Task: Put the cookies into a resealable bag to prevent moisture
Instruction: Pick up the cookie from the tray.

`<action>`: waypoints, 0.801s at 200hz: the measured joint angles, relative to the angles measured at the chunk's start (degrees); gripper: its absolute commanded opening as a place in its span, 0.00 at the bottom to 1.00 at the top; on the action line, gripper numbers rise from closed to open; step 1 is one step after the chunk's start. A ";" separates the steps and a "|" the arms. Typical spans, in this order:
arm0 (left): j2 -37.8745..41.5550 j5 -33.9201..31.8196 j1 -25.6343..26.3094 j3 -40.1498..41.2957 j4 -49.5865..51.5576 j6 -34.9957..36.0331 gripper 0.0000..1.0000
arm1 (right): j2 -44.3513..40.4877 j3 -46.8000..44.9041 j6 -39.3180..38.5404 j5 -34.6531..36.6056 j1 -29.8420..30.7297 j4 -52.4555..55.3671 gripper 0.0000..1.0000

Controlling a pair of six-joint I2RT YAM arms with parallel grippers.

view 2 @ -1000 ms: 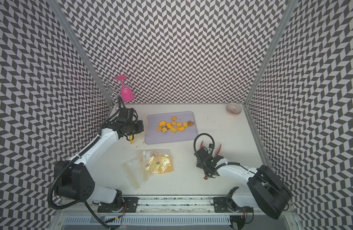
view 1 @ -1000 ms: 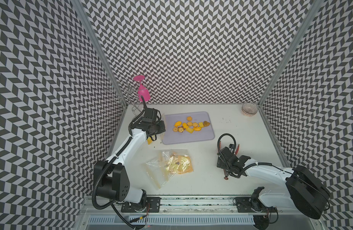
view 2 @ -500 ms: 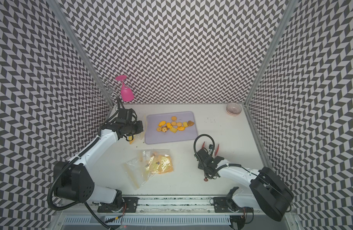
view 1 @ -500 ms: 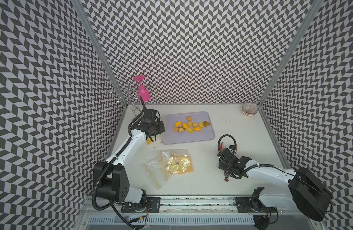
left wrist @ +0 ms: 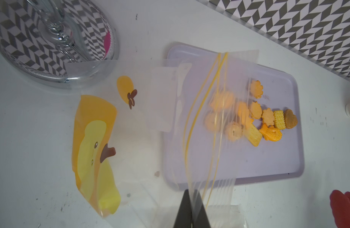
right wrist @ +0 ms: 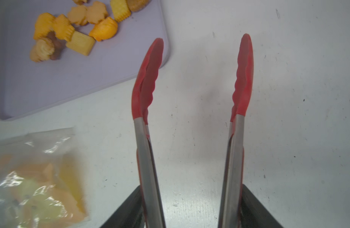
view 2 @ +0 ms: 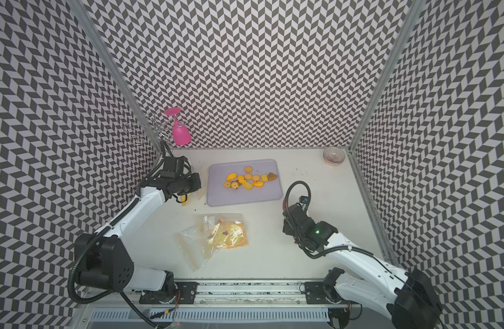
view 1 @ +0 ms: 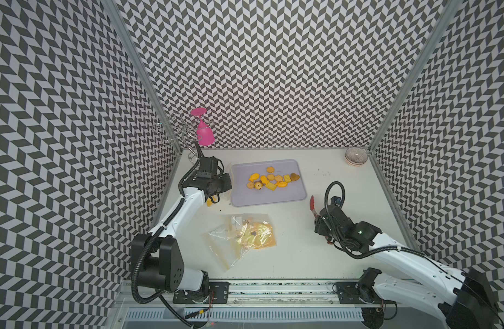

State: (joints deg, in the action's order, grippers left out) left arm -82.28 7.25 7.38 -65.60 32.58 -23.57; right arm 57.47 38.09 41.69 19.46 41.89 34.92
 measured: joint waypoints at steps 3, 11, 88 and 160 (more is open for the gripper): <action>-0.07 0.04 -0.24 -0.07 0.00 0.00 0.00 | -0.13 0.37 -0.59 -0.13 0.00 -0.04 0.68; -0.44 0.68 -1.03 -0.33 -0.04 0.02 0.00 | -0.42 1.36 -2.19 -0.83 -0.02 -0.39 0.68; -3.61 8.22 -2.78 -0.81 -1.84 2.45 0.00 | 19.54 23.08 -18.12 -12.39 -2.75 3.63 0.65; -4.66 11.91 -1.75 -0.70 -4.02 3.93 0.00 | 38.91 37.90 -25.03 -16.17 -6.10 11.65 0.64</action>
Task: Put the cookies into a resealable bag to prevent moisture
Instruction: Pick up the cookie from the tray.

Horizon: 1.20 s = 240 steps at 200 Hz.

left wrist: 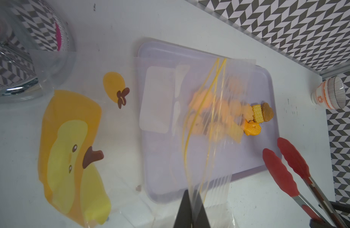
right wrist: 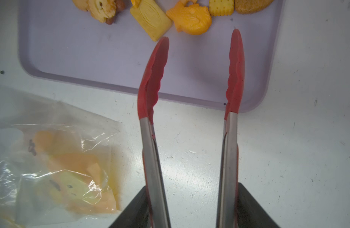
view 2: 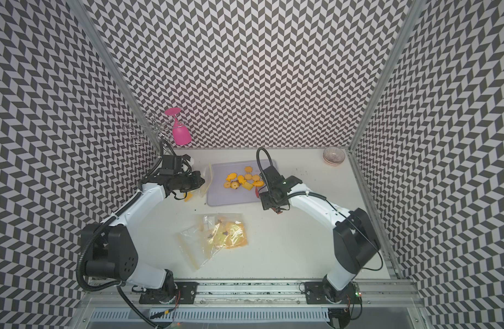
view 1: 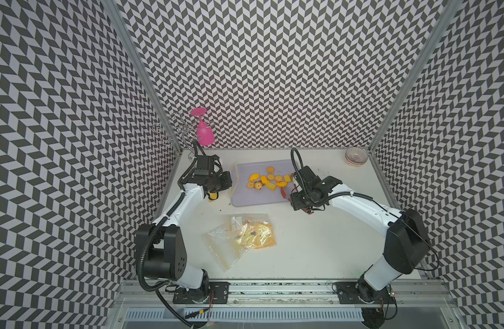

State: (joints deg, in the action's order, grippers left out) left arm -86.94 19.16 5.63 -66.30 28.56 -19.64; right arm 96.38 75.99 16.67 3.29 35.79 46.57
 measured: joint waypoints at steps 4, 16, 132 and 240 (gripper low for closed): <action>-0.13 0.09 0.02 0.02 -0.09 0.11 0.00 | 0.63 0.48 -0.11 -0.04 -0.09 0.24 0.65; -0.31 0.24 0.13 0.13 -0.22 0.31 0.00 | 2.47 1.90 -0.61 -0.15 -0.44 0.96 0.67; -0.37 1.68 0.35 0.26 -0.72 0.57 0.00 | 16.96 16.81 -3.85 -1.25 -2.75 4.42 0.65; -1.40 1.75 1.01 -0.04 -0.66 0.31 0.00 | 17.79 18.56 -4.72 -3.15 -3.21 4.66 0.43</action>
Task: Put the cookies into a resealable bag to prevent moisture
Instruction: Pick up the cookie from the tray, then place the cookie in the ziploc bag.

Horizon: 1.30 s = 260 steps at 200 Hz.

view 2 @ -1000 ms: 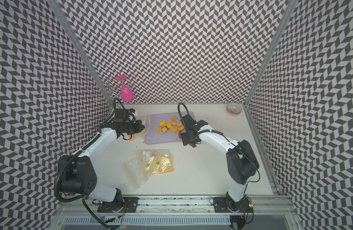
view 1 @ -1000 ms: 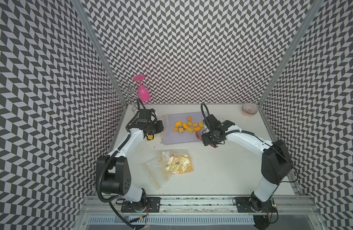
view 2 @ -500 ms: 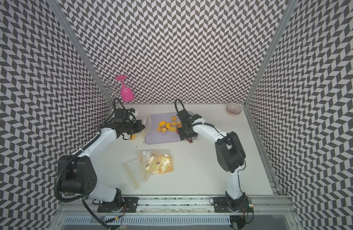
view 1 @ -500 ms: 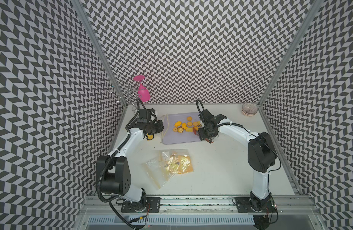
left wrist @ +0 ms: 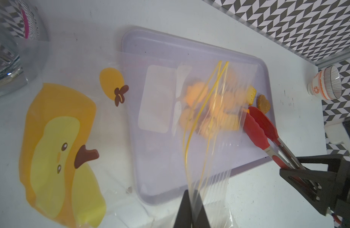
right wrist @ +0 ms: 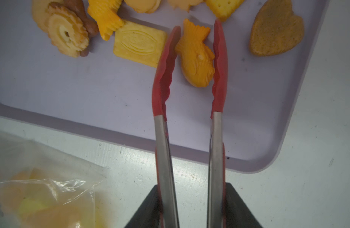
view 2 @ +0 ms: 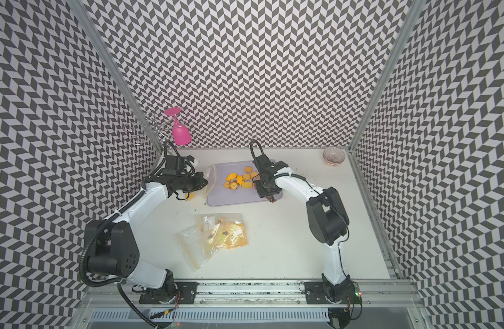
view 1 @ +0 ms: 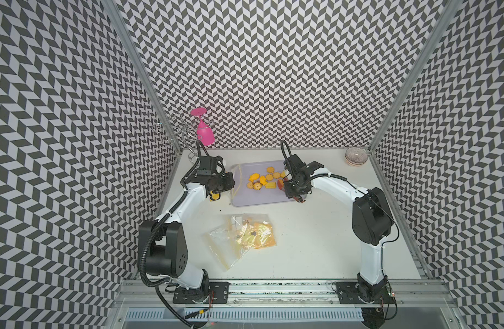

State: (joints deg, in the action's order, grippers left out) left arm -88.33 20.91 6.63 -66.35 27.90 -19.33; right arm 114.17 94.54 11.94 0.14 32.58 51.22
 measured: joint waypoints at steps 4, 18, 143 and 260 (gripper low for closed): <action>-0.11 0.00 0.09 -0.11 0.00 -0.02 0.00 | -0.24 -0.11 -0.02 0.00 0.00 0.13 0.42; -0.57 0.00 0.13 -0.44 -0.02 -0.26 0.00 | -1.16 -0.46 0.11 0.00 0.00 0.15 0.39; -11.56 -0.07 2.67 -12.11 1.81 -1.07 0.00 | -11.93 -6.62 1.36 -2.99 -0.24 -4.04 0.27; -13.00 1.09 3.72 -11.45 2.56 0.00 0.00 | -13.29 -3.52 5.68 -17.64 3.80 -15.61 0.26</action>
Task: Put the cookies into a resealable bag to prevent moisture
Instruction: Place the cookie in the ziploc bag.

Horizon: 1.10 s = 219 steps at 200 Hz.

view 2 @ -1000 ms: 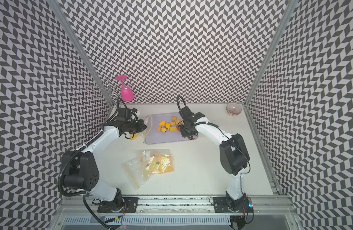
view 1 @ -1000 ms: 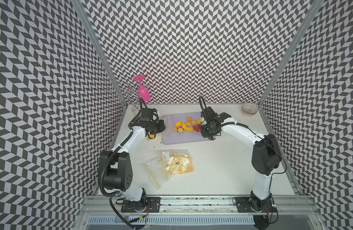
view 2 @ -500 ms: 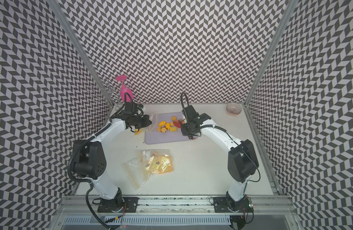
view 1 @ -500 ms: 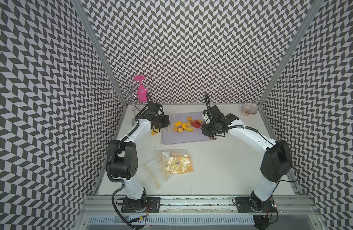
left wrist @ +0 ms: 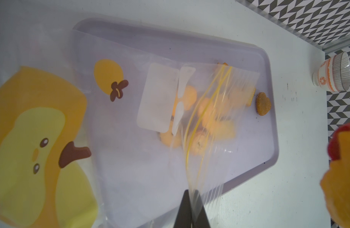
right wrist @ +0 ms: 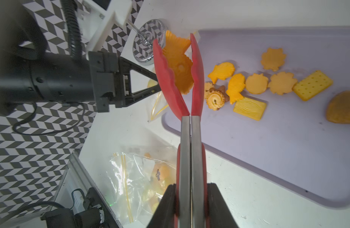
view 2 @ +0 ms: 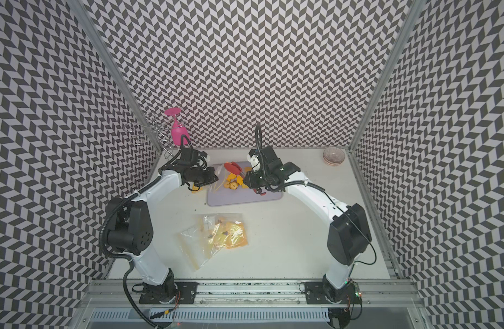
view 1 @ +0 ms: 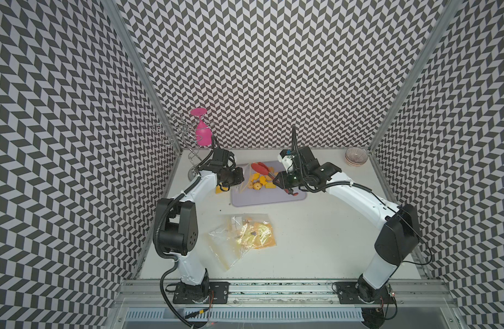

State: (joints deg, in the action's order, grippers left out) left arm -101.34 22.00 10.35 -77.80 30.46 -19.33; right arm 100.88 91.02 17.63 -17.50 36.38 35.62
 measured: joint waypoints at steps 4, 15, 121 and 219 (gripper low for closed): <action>0.00 0.11 0.00 0.00 -0.02 0.02 0.00 | 0.39 0.31 0.04 -0.15 0.22 -0.11 0.26; 0.00 0.31 0.00 0.00 -0.04 0.04 0.00 | 1.31 0.85 0.11 -0.44 0.70 -0.37 0.26; 0.11 1.64 0.00 0.83 -0.63 0.28 0.00 | 9.51 3.52 -0.31 3.67 1.31 2.58 0.24; 0.66 3.19 0.00 1.25 -1.38 0.50 0.00 | 16.59 15.32 -13.94 21.57 9.38 12.11 0.23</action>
State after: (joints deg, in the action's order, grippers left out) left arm -100.68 25.19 10.35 -76.55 29.08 -18.83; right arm 117.47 106.34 3.68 4.08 45.76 47.72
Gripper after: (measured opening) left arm 0.048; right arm 0.253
